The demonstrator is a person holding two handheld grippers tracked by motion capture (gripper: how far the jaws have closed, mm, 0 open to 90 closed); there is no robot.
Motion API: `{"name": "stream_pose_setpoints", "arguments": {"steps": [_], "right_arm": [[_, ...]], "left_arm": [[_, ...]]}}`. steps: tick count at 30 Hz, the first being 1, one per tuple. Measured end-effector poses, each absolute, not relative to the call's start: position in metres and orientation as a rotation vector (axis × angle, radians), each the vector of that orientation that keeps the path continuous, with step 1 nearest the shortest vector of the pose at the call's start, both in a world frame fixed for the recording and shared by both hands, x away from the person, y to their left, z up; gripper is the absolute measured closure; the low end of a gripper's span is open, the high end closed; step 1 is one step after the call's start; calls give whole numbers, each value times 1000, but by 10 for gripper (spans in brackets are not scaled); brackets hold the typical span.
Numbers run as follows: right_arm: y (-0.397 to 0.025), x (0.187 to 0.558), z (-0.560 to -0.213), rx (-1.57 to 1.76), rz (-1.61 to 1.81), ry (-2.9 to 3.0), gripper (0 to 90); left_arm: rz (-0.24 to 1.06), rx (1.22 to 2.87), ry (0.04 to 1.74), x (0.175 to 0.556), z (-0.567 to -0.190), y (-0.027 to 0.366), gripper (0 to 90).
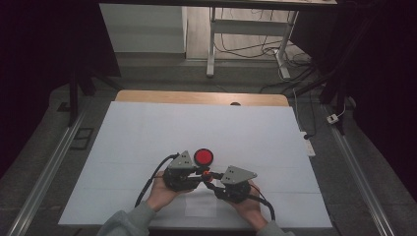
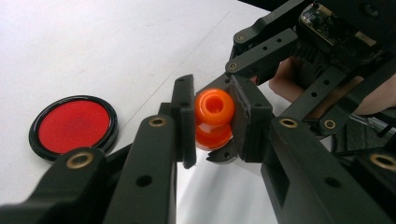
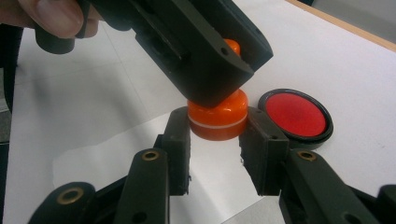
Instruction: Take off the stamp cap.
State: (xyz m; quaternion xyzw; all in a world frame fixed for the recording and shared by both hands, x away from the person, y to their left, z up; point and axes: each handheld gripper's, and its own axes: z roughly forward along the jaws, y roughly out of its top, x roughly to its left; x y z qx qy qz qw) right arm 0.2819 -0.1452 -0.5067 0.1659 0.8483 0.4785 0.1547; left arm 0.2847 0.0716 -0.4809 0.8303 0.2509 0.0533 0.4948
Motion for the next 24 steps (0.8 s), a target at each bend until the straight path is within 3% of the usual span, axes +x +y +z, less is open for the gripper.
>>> {"name": "stream_pose_setpoints", "arguments": {"steps": [24], "right_arm": [[-142,279,-507,459,1316,2433,644]], "left_arm": [[102,2017,618,287,-484,72,722]]}}
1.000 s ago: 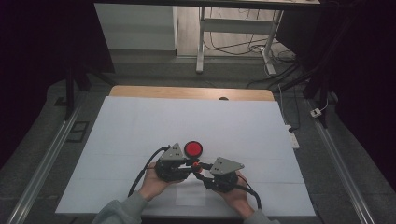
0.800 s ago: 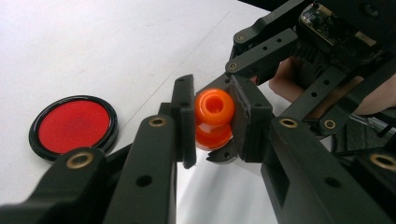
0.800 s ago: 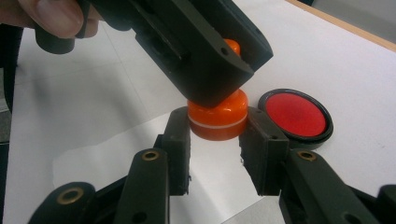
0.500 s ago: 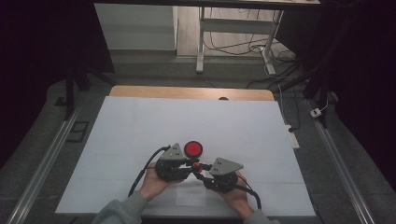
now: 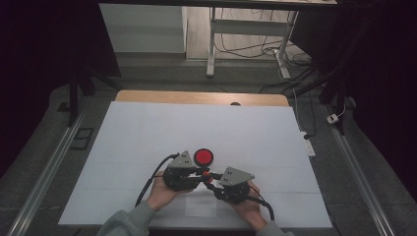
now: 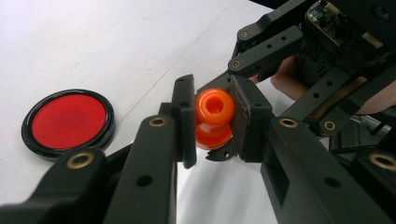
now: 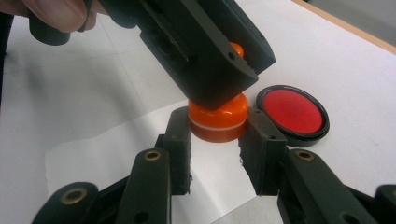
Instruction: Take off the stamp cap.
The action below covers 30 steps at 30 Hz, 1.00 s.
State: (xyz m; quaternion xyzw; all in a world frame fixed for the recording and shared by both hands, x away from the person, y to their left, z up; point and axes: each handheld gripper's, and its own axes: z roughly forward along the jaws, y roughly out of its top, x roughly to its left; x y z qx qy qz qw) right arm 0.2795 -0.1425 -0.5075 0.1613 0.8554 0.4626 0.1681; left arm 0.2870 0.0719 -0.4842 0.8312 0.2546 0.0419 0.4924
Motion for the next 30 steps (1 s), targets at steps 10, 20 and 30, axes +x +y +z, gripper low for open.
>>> {"name": "stream_pose_setpoints", "arguments": {"steps": [10,20,30], "right_arm": [[-143,279,-508,461,1325,2422,645],[-144,280,-507,453,1326,2420,646],[-145,280,-507,458,1336,2424,646]], "left_arm": [[115,2012,619,286,-484,72,723],[118,2007,618,285,-483,72,724],[107,1999,617,286,-483,73,725]]}}
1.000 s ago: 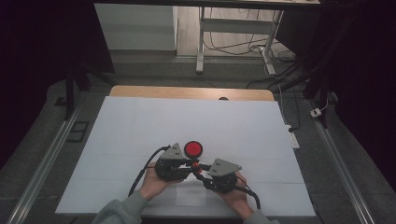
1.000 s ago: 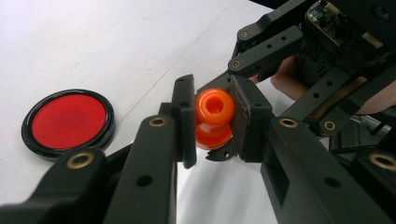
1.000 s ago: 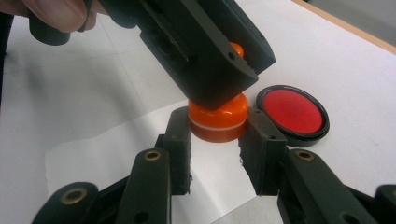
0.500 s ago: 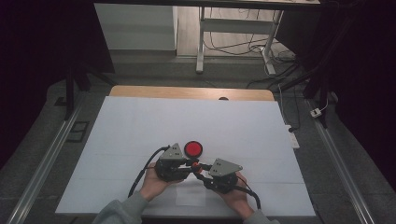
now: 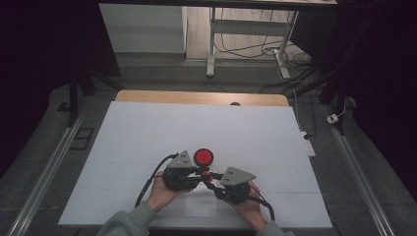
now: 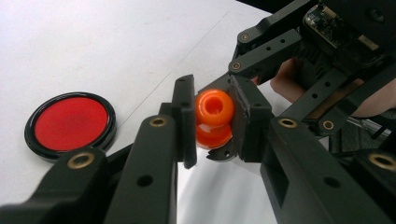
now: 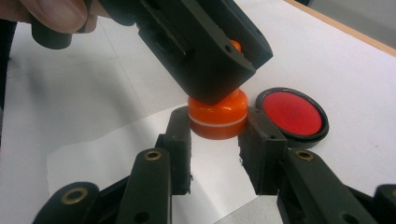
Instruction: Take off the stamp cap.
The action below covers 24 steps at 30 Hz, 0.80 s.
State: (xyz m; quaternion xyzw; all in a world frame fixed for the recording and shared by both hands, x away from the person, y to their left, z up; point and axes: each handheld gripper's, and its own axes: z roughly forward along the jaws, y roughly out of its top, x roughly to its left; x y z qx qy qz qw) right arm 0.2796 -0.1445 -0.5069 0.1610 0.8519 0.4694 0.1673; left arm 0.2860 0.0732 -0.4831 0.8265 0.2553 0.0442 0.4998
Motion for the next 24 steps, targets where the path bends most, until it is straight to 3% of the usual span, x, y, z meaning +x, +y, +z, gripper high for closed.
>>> {"name": "stream_pose_setpoints", "arguments": {"steps": [24], "right_arm": [[-143,280,-508,443,1314,2432,647]], "left_arm": [[76,1994,627,288,-486,75,726]]}}
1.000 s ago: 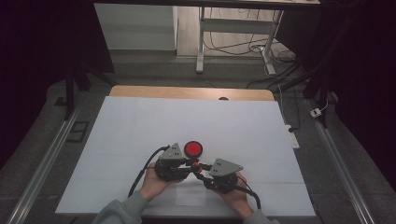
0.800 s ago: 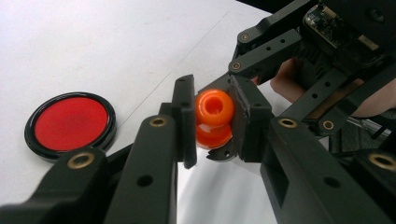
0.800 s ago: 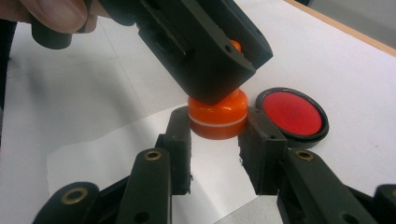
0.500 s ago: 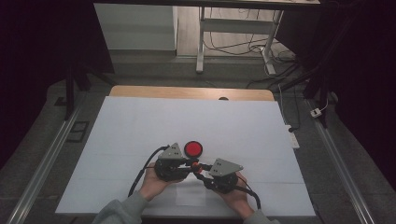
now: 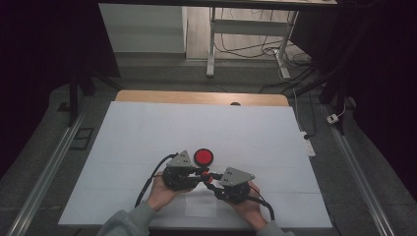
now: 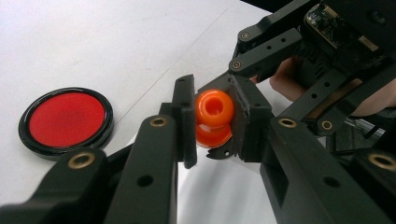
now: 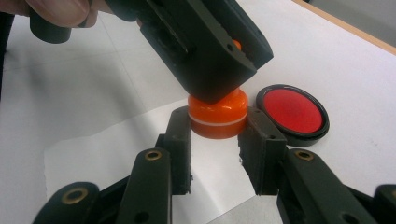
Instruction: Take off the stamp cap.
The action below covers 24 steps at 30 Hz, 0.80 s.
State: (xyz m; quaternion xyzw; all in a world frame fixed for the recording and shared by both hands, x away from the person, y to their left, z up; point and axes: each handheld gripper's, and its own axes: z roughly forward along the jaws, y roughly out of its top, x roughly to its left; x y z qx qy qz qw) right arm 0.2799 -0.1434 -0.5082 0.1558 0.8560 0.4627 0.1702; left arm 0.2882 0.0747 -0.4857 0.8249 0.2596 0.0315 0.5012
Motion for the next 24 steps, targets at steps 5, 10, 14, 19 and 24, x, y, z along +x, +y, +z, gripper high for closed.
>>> {"name": "stream_pose_setpoints", "arguments": {"steps": [5,10,14,19,24], "right_arm": [[-144,280,-508,446,1320,2427,647],[-144,280,-508,445,1318,2431,647],[-144,280,-508,443,1320,2429,647],[-145,280,-507,436,1323,2438,647],[-145,280,-507,428,1324,2436,648]], "left_arm": [[81,1987,629,288,-486,75,727],[72,1983,637,288,-486,75,727],[72,1979,639,287,-486,75,727],[63,1981,640,288,-486,75,727],[63,1978,642,288,-486,76,727]]}}
